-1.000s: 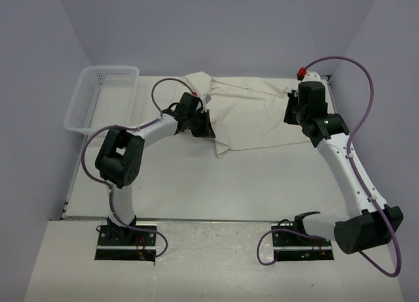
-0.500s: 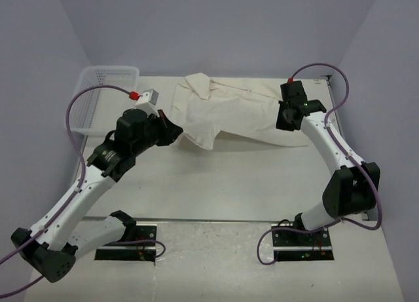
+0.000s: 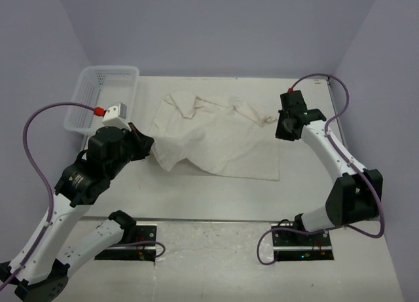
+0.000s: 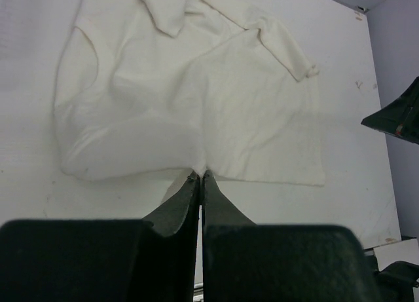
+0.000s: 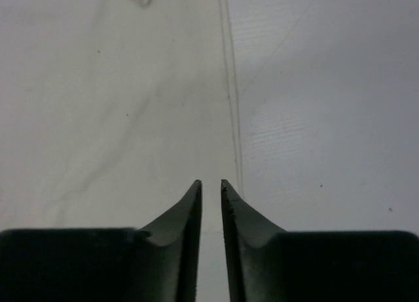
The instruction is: Fold and stack the t-shirts
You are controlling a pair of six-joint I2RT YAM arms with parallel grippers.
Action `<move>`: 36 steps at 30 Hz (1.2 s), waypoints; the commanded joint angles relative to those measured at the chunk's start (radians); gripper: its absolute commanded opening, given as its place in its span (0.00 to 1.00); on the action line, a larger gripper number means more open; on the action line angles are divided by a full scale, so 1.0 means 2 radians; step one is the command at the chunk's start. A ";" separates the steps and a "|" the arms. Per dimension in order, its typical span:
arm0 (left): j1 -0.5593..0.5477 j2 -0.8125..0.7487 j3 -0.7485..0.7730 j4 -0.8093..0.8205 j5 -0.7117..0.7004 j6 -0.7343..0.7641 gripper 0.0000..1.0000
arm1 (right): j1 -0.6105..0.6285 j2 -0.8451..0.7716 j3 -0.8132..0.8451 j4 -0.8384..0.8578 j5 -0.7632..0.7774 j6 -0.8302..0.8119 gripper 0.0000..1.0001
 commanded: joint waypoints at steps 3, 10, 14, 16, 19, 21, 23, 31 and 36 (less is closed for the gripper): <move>0.003 0.019 0.004 0.005 -0.024 0.011 0.00 | 0.006 -0.032 -0.050 0.007 -0.019 0.018 0.38; 0.003 0.064 0.006 0.045 -0.003 0.033 0.00 | 0.035 -0.059 -0.124 0.007 -0.031 0.074 0.44; 0.003 0.081 0.004 0.061 0.008 0.039 0.00 | 0.035 -0.078 -0.167 0.018 -0.029 0.093 0.46; 0.005 0.083 0.004 0.062 0.006 0.046 0.00 | 0.035 -0.079 -0.175 0.019 -0.035 0.096 0.46; 0.010 0.085 0.006 0.064 0.010 0.054 0.00 | 0.035 -0.074 -0.188 0.022 -0.041 0.105 0.45; 0.011 0.086 0.006 0.067 0.014 0.057 0.00 | 0.034 -0.075 -0.193 0.030 -0.050 0.118 0.45; 0.011 0.090 0.006 0.070 0.022 0.059 0.00 | 0.033 -0.081 -0.203 0.038 -0.049 0.143 0.44; 0.012 0.088 -0.003 0.071 0.039 0.064 0.00 | -0.015 -0.151 -0.273 0.097 -0.092 0.205 0.43; 0.013 0.087 -0.004 0.075 0.045 0.066 0.00 | -0.023 -0.148 -0.302 0.118 -0.105 0.221 0.41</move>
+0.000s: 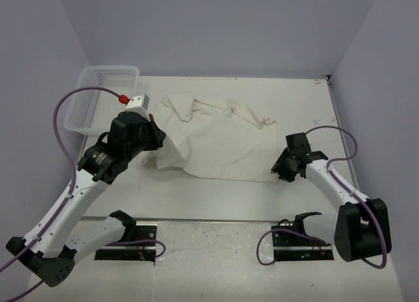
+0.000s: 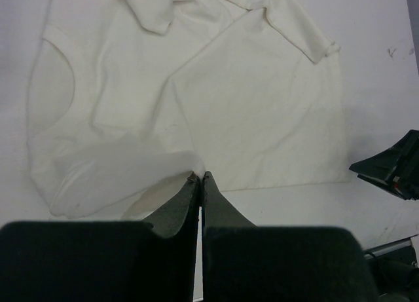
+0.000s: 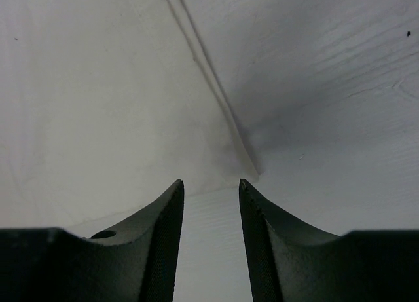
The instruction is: Fold and stack the t-shirts
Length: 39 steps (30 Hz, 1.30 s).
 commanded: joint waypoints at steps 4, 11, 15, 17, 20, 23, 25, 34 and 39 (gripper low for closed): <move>0.003 -0.008 -0.002 0.027 0.015 0.015 0.00 | -0.007 0.023 -0.018 0.037 -0.038 0.041 0.40; 0.005 -0.010 -0.001 0.024 0.022 0.019 0.00 | -0.008 0.027 -0.036 0.046 -0.031 0.058 0.40; 0.006 -0.009 -0.001 0.024 0.027 0.022 0.00 | -0.010 0.020 -0.041 0.036 -0.030 0.061 0.41; 0.006 -0.009 0.000 0.026 0.027 0.022 0.00 | -0.010 0.013 -0.050 0.035 -0.030 0.065 0.41; 0.007 -0.006 -0.002 0.030 0.037 0.023 0.00 | -0.010 0.011 -0.057 0.032 -0.024 0.068 0.41; 0.007 -0.003 -0.001 0.032 0.040 0.024 0.00 | -0.010 0.009 -0.061 0.032 -0.029 0.071 0.41; 0.008 -0.002 0.003 0.030 0.041 0.025 0.00 | -0.010 0.008 -0.064 0.030 -0.029 0.075 0.42; 0.009 -0.010 0.015 0.023 0.045 0.029 0.00 | -0.010 0.051 -0.039 0.033 -0.028 0.072 0.38; 0.009 -0.011 0.015 0.021 0.045 0.031 0.00 | -0.010 0.075 -0.023 0.027 -0.028 0.066 0.33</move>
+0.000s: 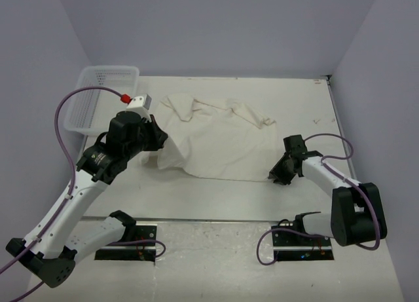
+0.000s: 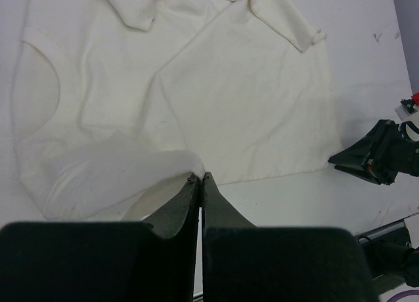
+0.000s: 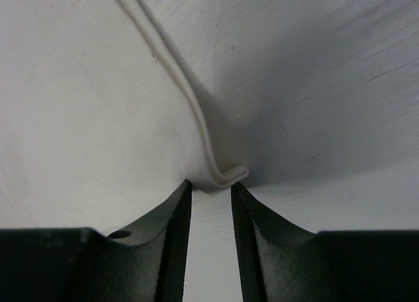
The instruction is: Fold and stack the t-shirts
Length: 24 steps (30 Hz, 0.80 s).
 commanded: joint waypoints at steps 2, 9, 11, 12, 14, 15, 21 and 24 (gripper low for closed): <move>0.004 -0.011 0.014 0.017 0.009 0.015 0.00 | -0.002 0.023 0.011 -0.010 0.004 0.002 0.31; 0.006 -0.018 0.004 0.020 0.009 0.012 0.00 | -0.002 0.032 0.018 -0.017 0.007 -0.002 0.24; 0.006 -0.019 0.002 0.021 0.011 0.012 0.00 | -0.002 0.032 0.018 -0.016 0.006 -0.002 0.17; 0.006 -0.019 0.000 0.022 0.012 0.012 0.00 | -0.002 0.032 0.017 -0.016 0.005 -0.003 0.13; 0.006 -0.019 -0.001 0.022 0.013 0.012 0.00 | -0.002 0.029 0.015 -0.015 0.005 -0.004 0.08; 0.006 -0.019 -0.002 0.022 0.013 0.012 0.00 | -0.002 0.029 0.014 -0.016 0.007 -0.002 0.08; 0.006 -0.014 -0.006 0.025 0.010 0.018 0.00 | -0.001 -0.015 0.018 -0.006 0.013 -0.021 0.00; 0.006 -0.005 -0.006 0.031 0.013 0.031 0.00 | 0.004 -0.052 0.041 -0.007 0.024 -0.055 0.00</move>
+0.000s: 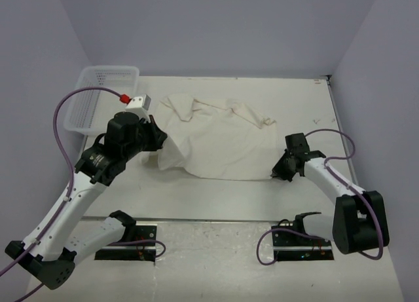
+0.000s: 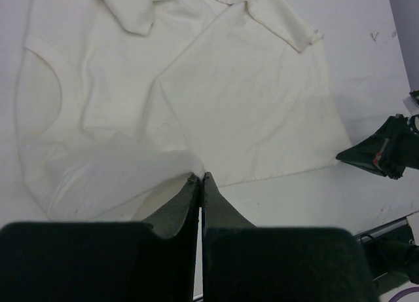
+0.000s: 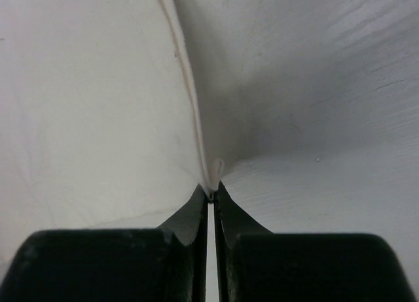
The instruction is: Fold and stack the t-shirts
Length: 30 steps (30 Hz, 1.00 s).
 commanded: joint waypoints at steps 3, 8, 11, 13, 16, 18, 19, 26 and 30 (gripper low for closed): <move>0.004 0.014 0.001 0.048 0.025 0.053 0.00 | 0.008 -0.079 0.064 0.003 0.024 -0.087 0.00; 0.003 0.016 0.053 0.057 0.022 0.102 0.00 | 0.008 -0.102 0.134 -0.008 0.028 -0.170 0.00; 0.003 0.023 0.099 0.050 -0.001 0.120 0.00 | 0.008 -0.103 0.174 -0.021 0.040 -0.205 0.00; 0.004 0.034 0.136 0.045 -0.010 0.133 0.00 | 0.008 -0.102 0.219 -0.030 0.039 -0.221 0.00; 0.003 0.049 0.188 0.036 -0.015 0.151 0.00 | 0.007 -0.095 0.290 -0.047 0.029 -0.246 0.00; 0.004 0.055 0.212 0.036 -0.021 0.171 0.00 | 0.008 -0.091 0.343 -0.051 0.021 -0.256 0.00; 0.004 0.064 0.246 0.030 -0.030 0.177 0.00 | 0.008 -0.085 0.377 -0.053 0.000 -0.264 0.00; 0.003 0.093 0.369 0.040 -0.040 0.232 0.00 | 0.009 -0.060 0.542 -0.087 -0.022 -0.304 0.00; 0.003 0.119 0.470 0.012 -0.024 0.261 0.00 | 0.008 -0.049 0.654 -0.135 -0.023 -0.337 0.00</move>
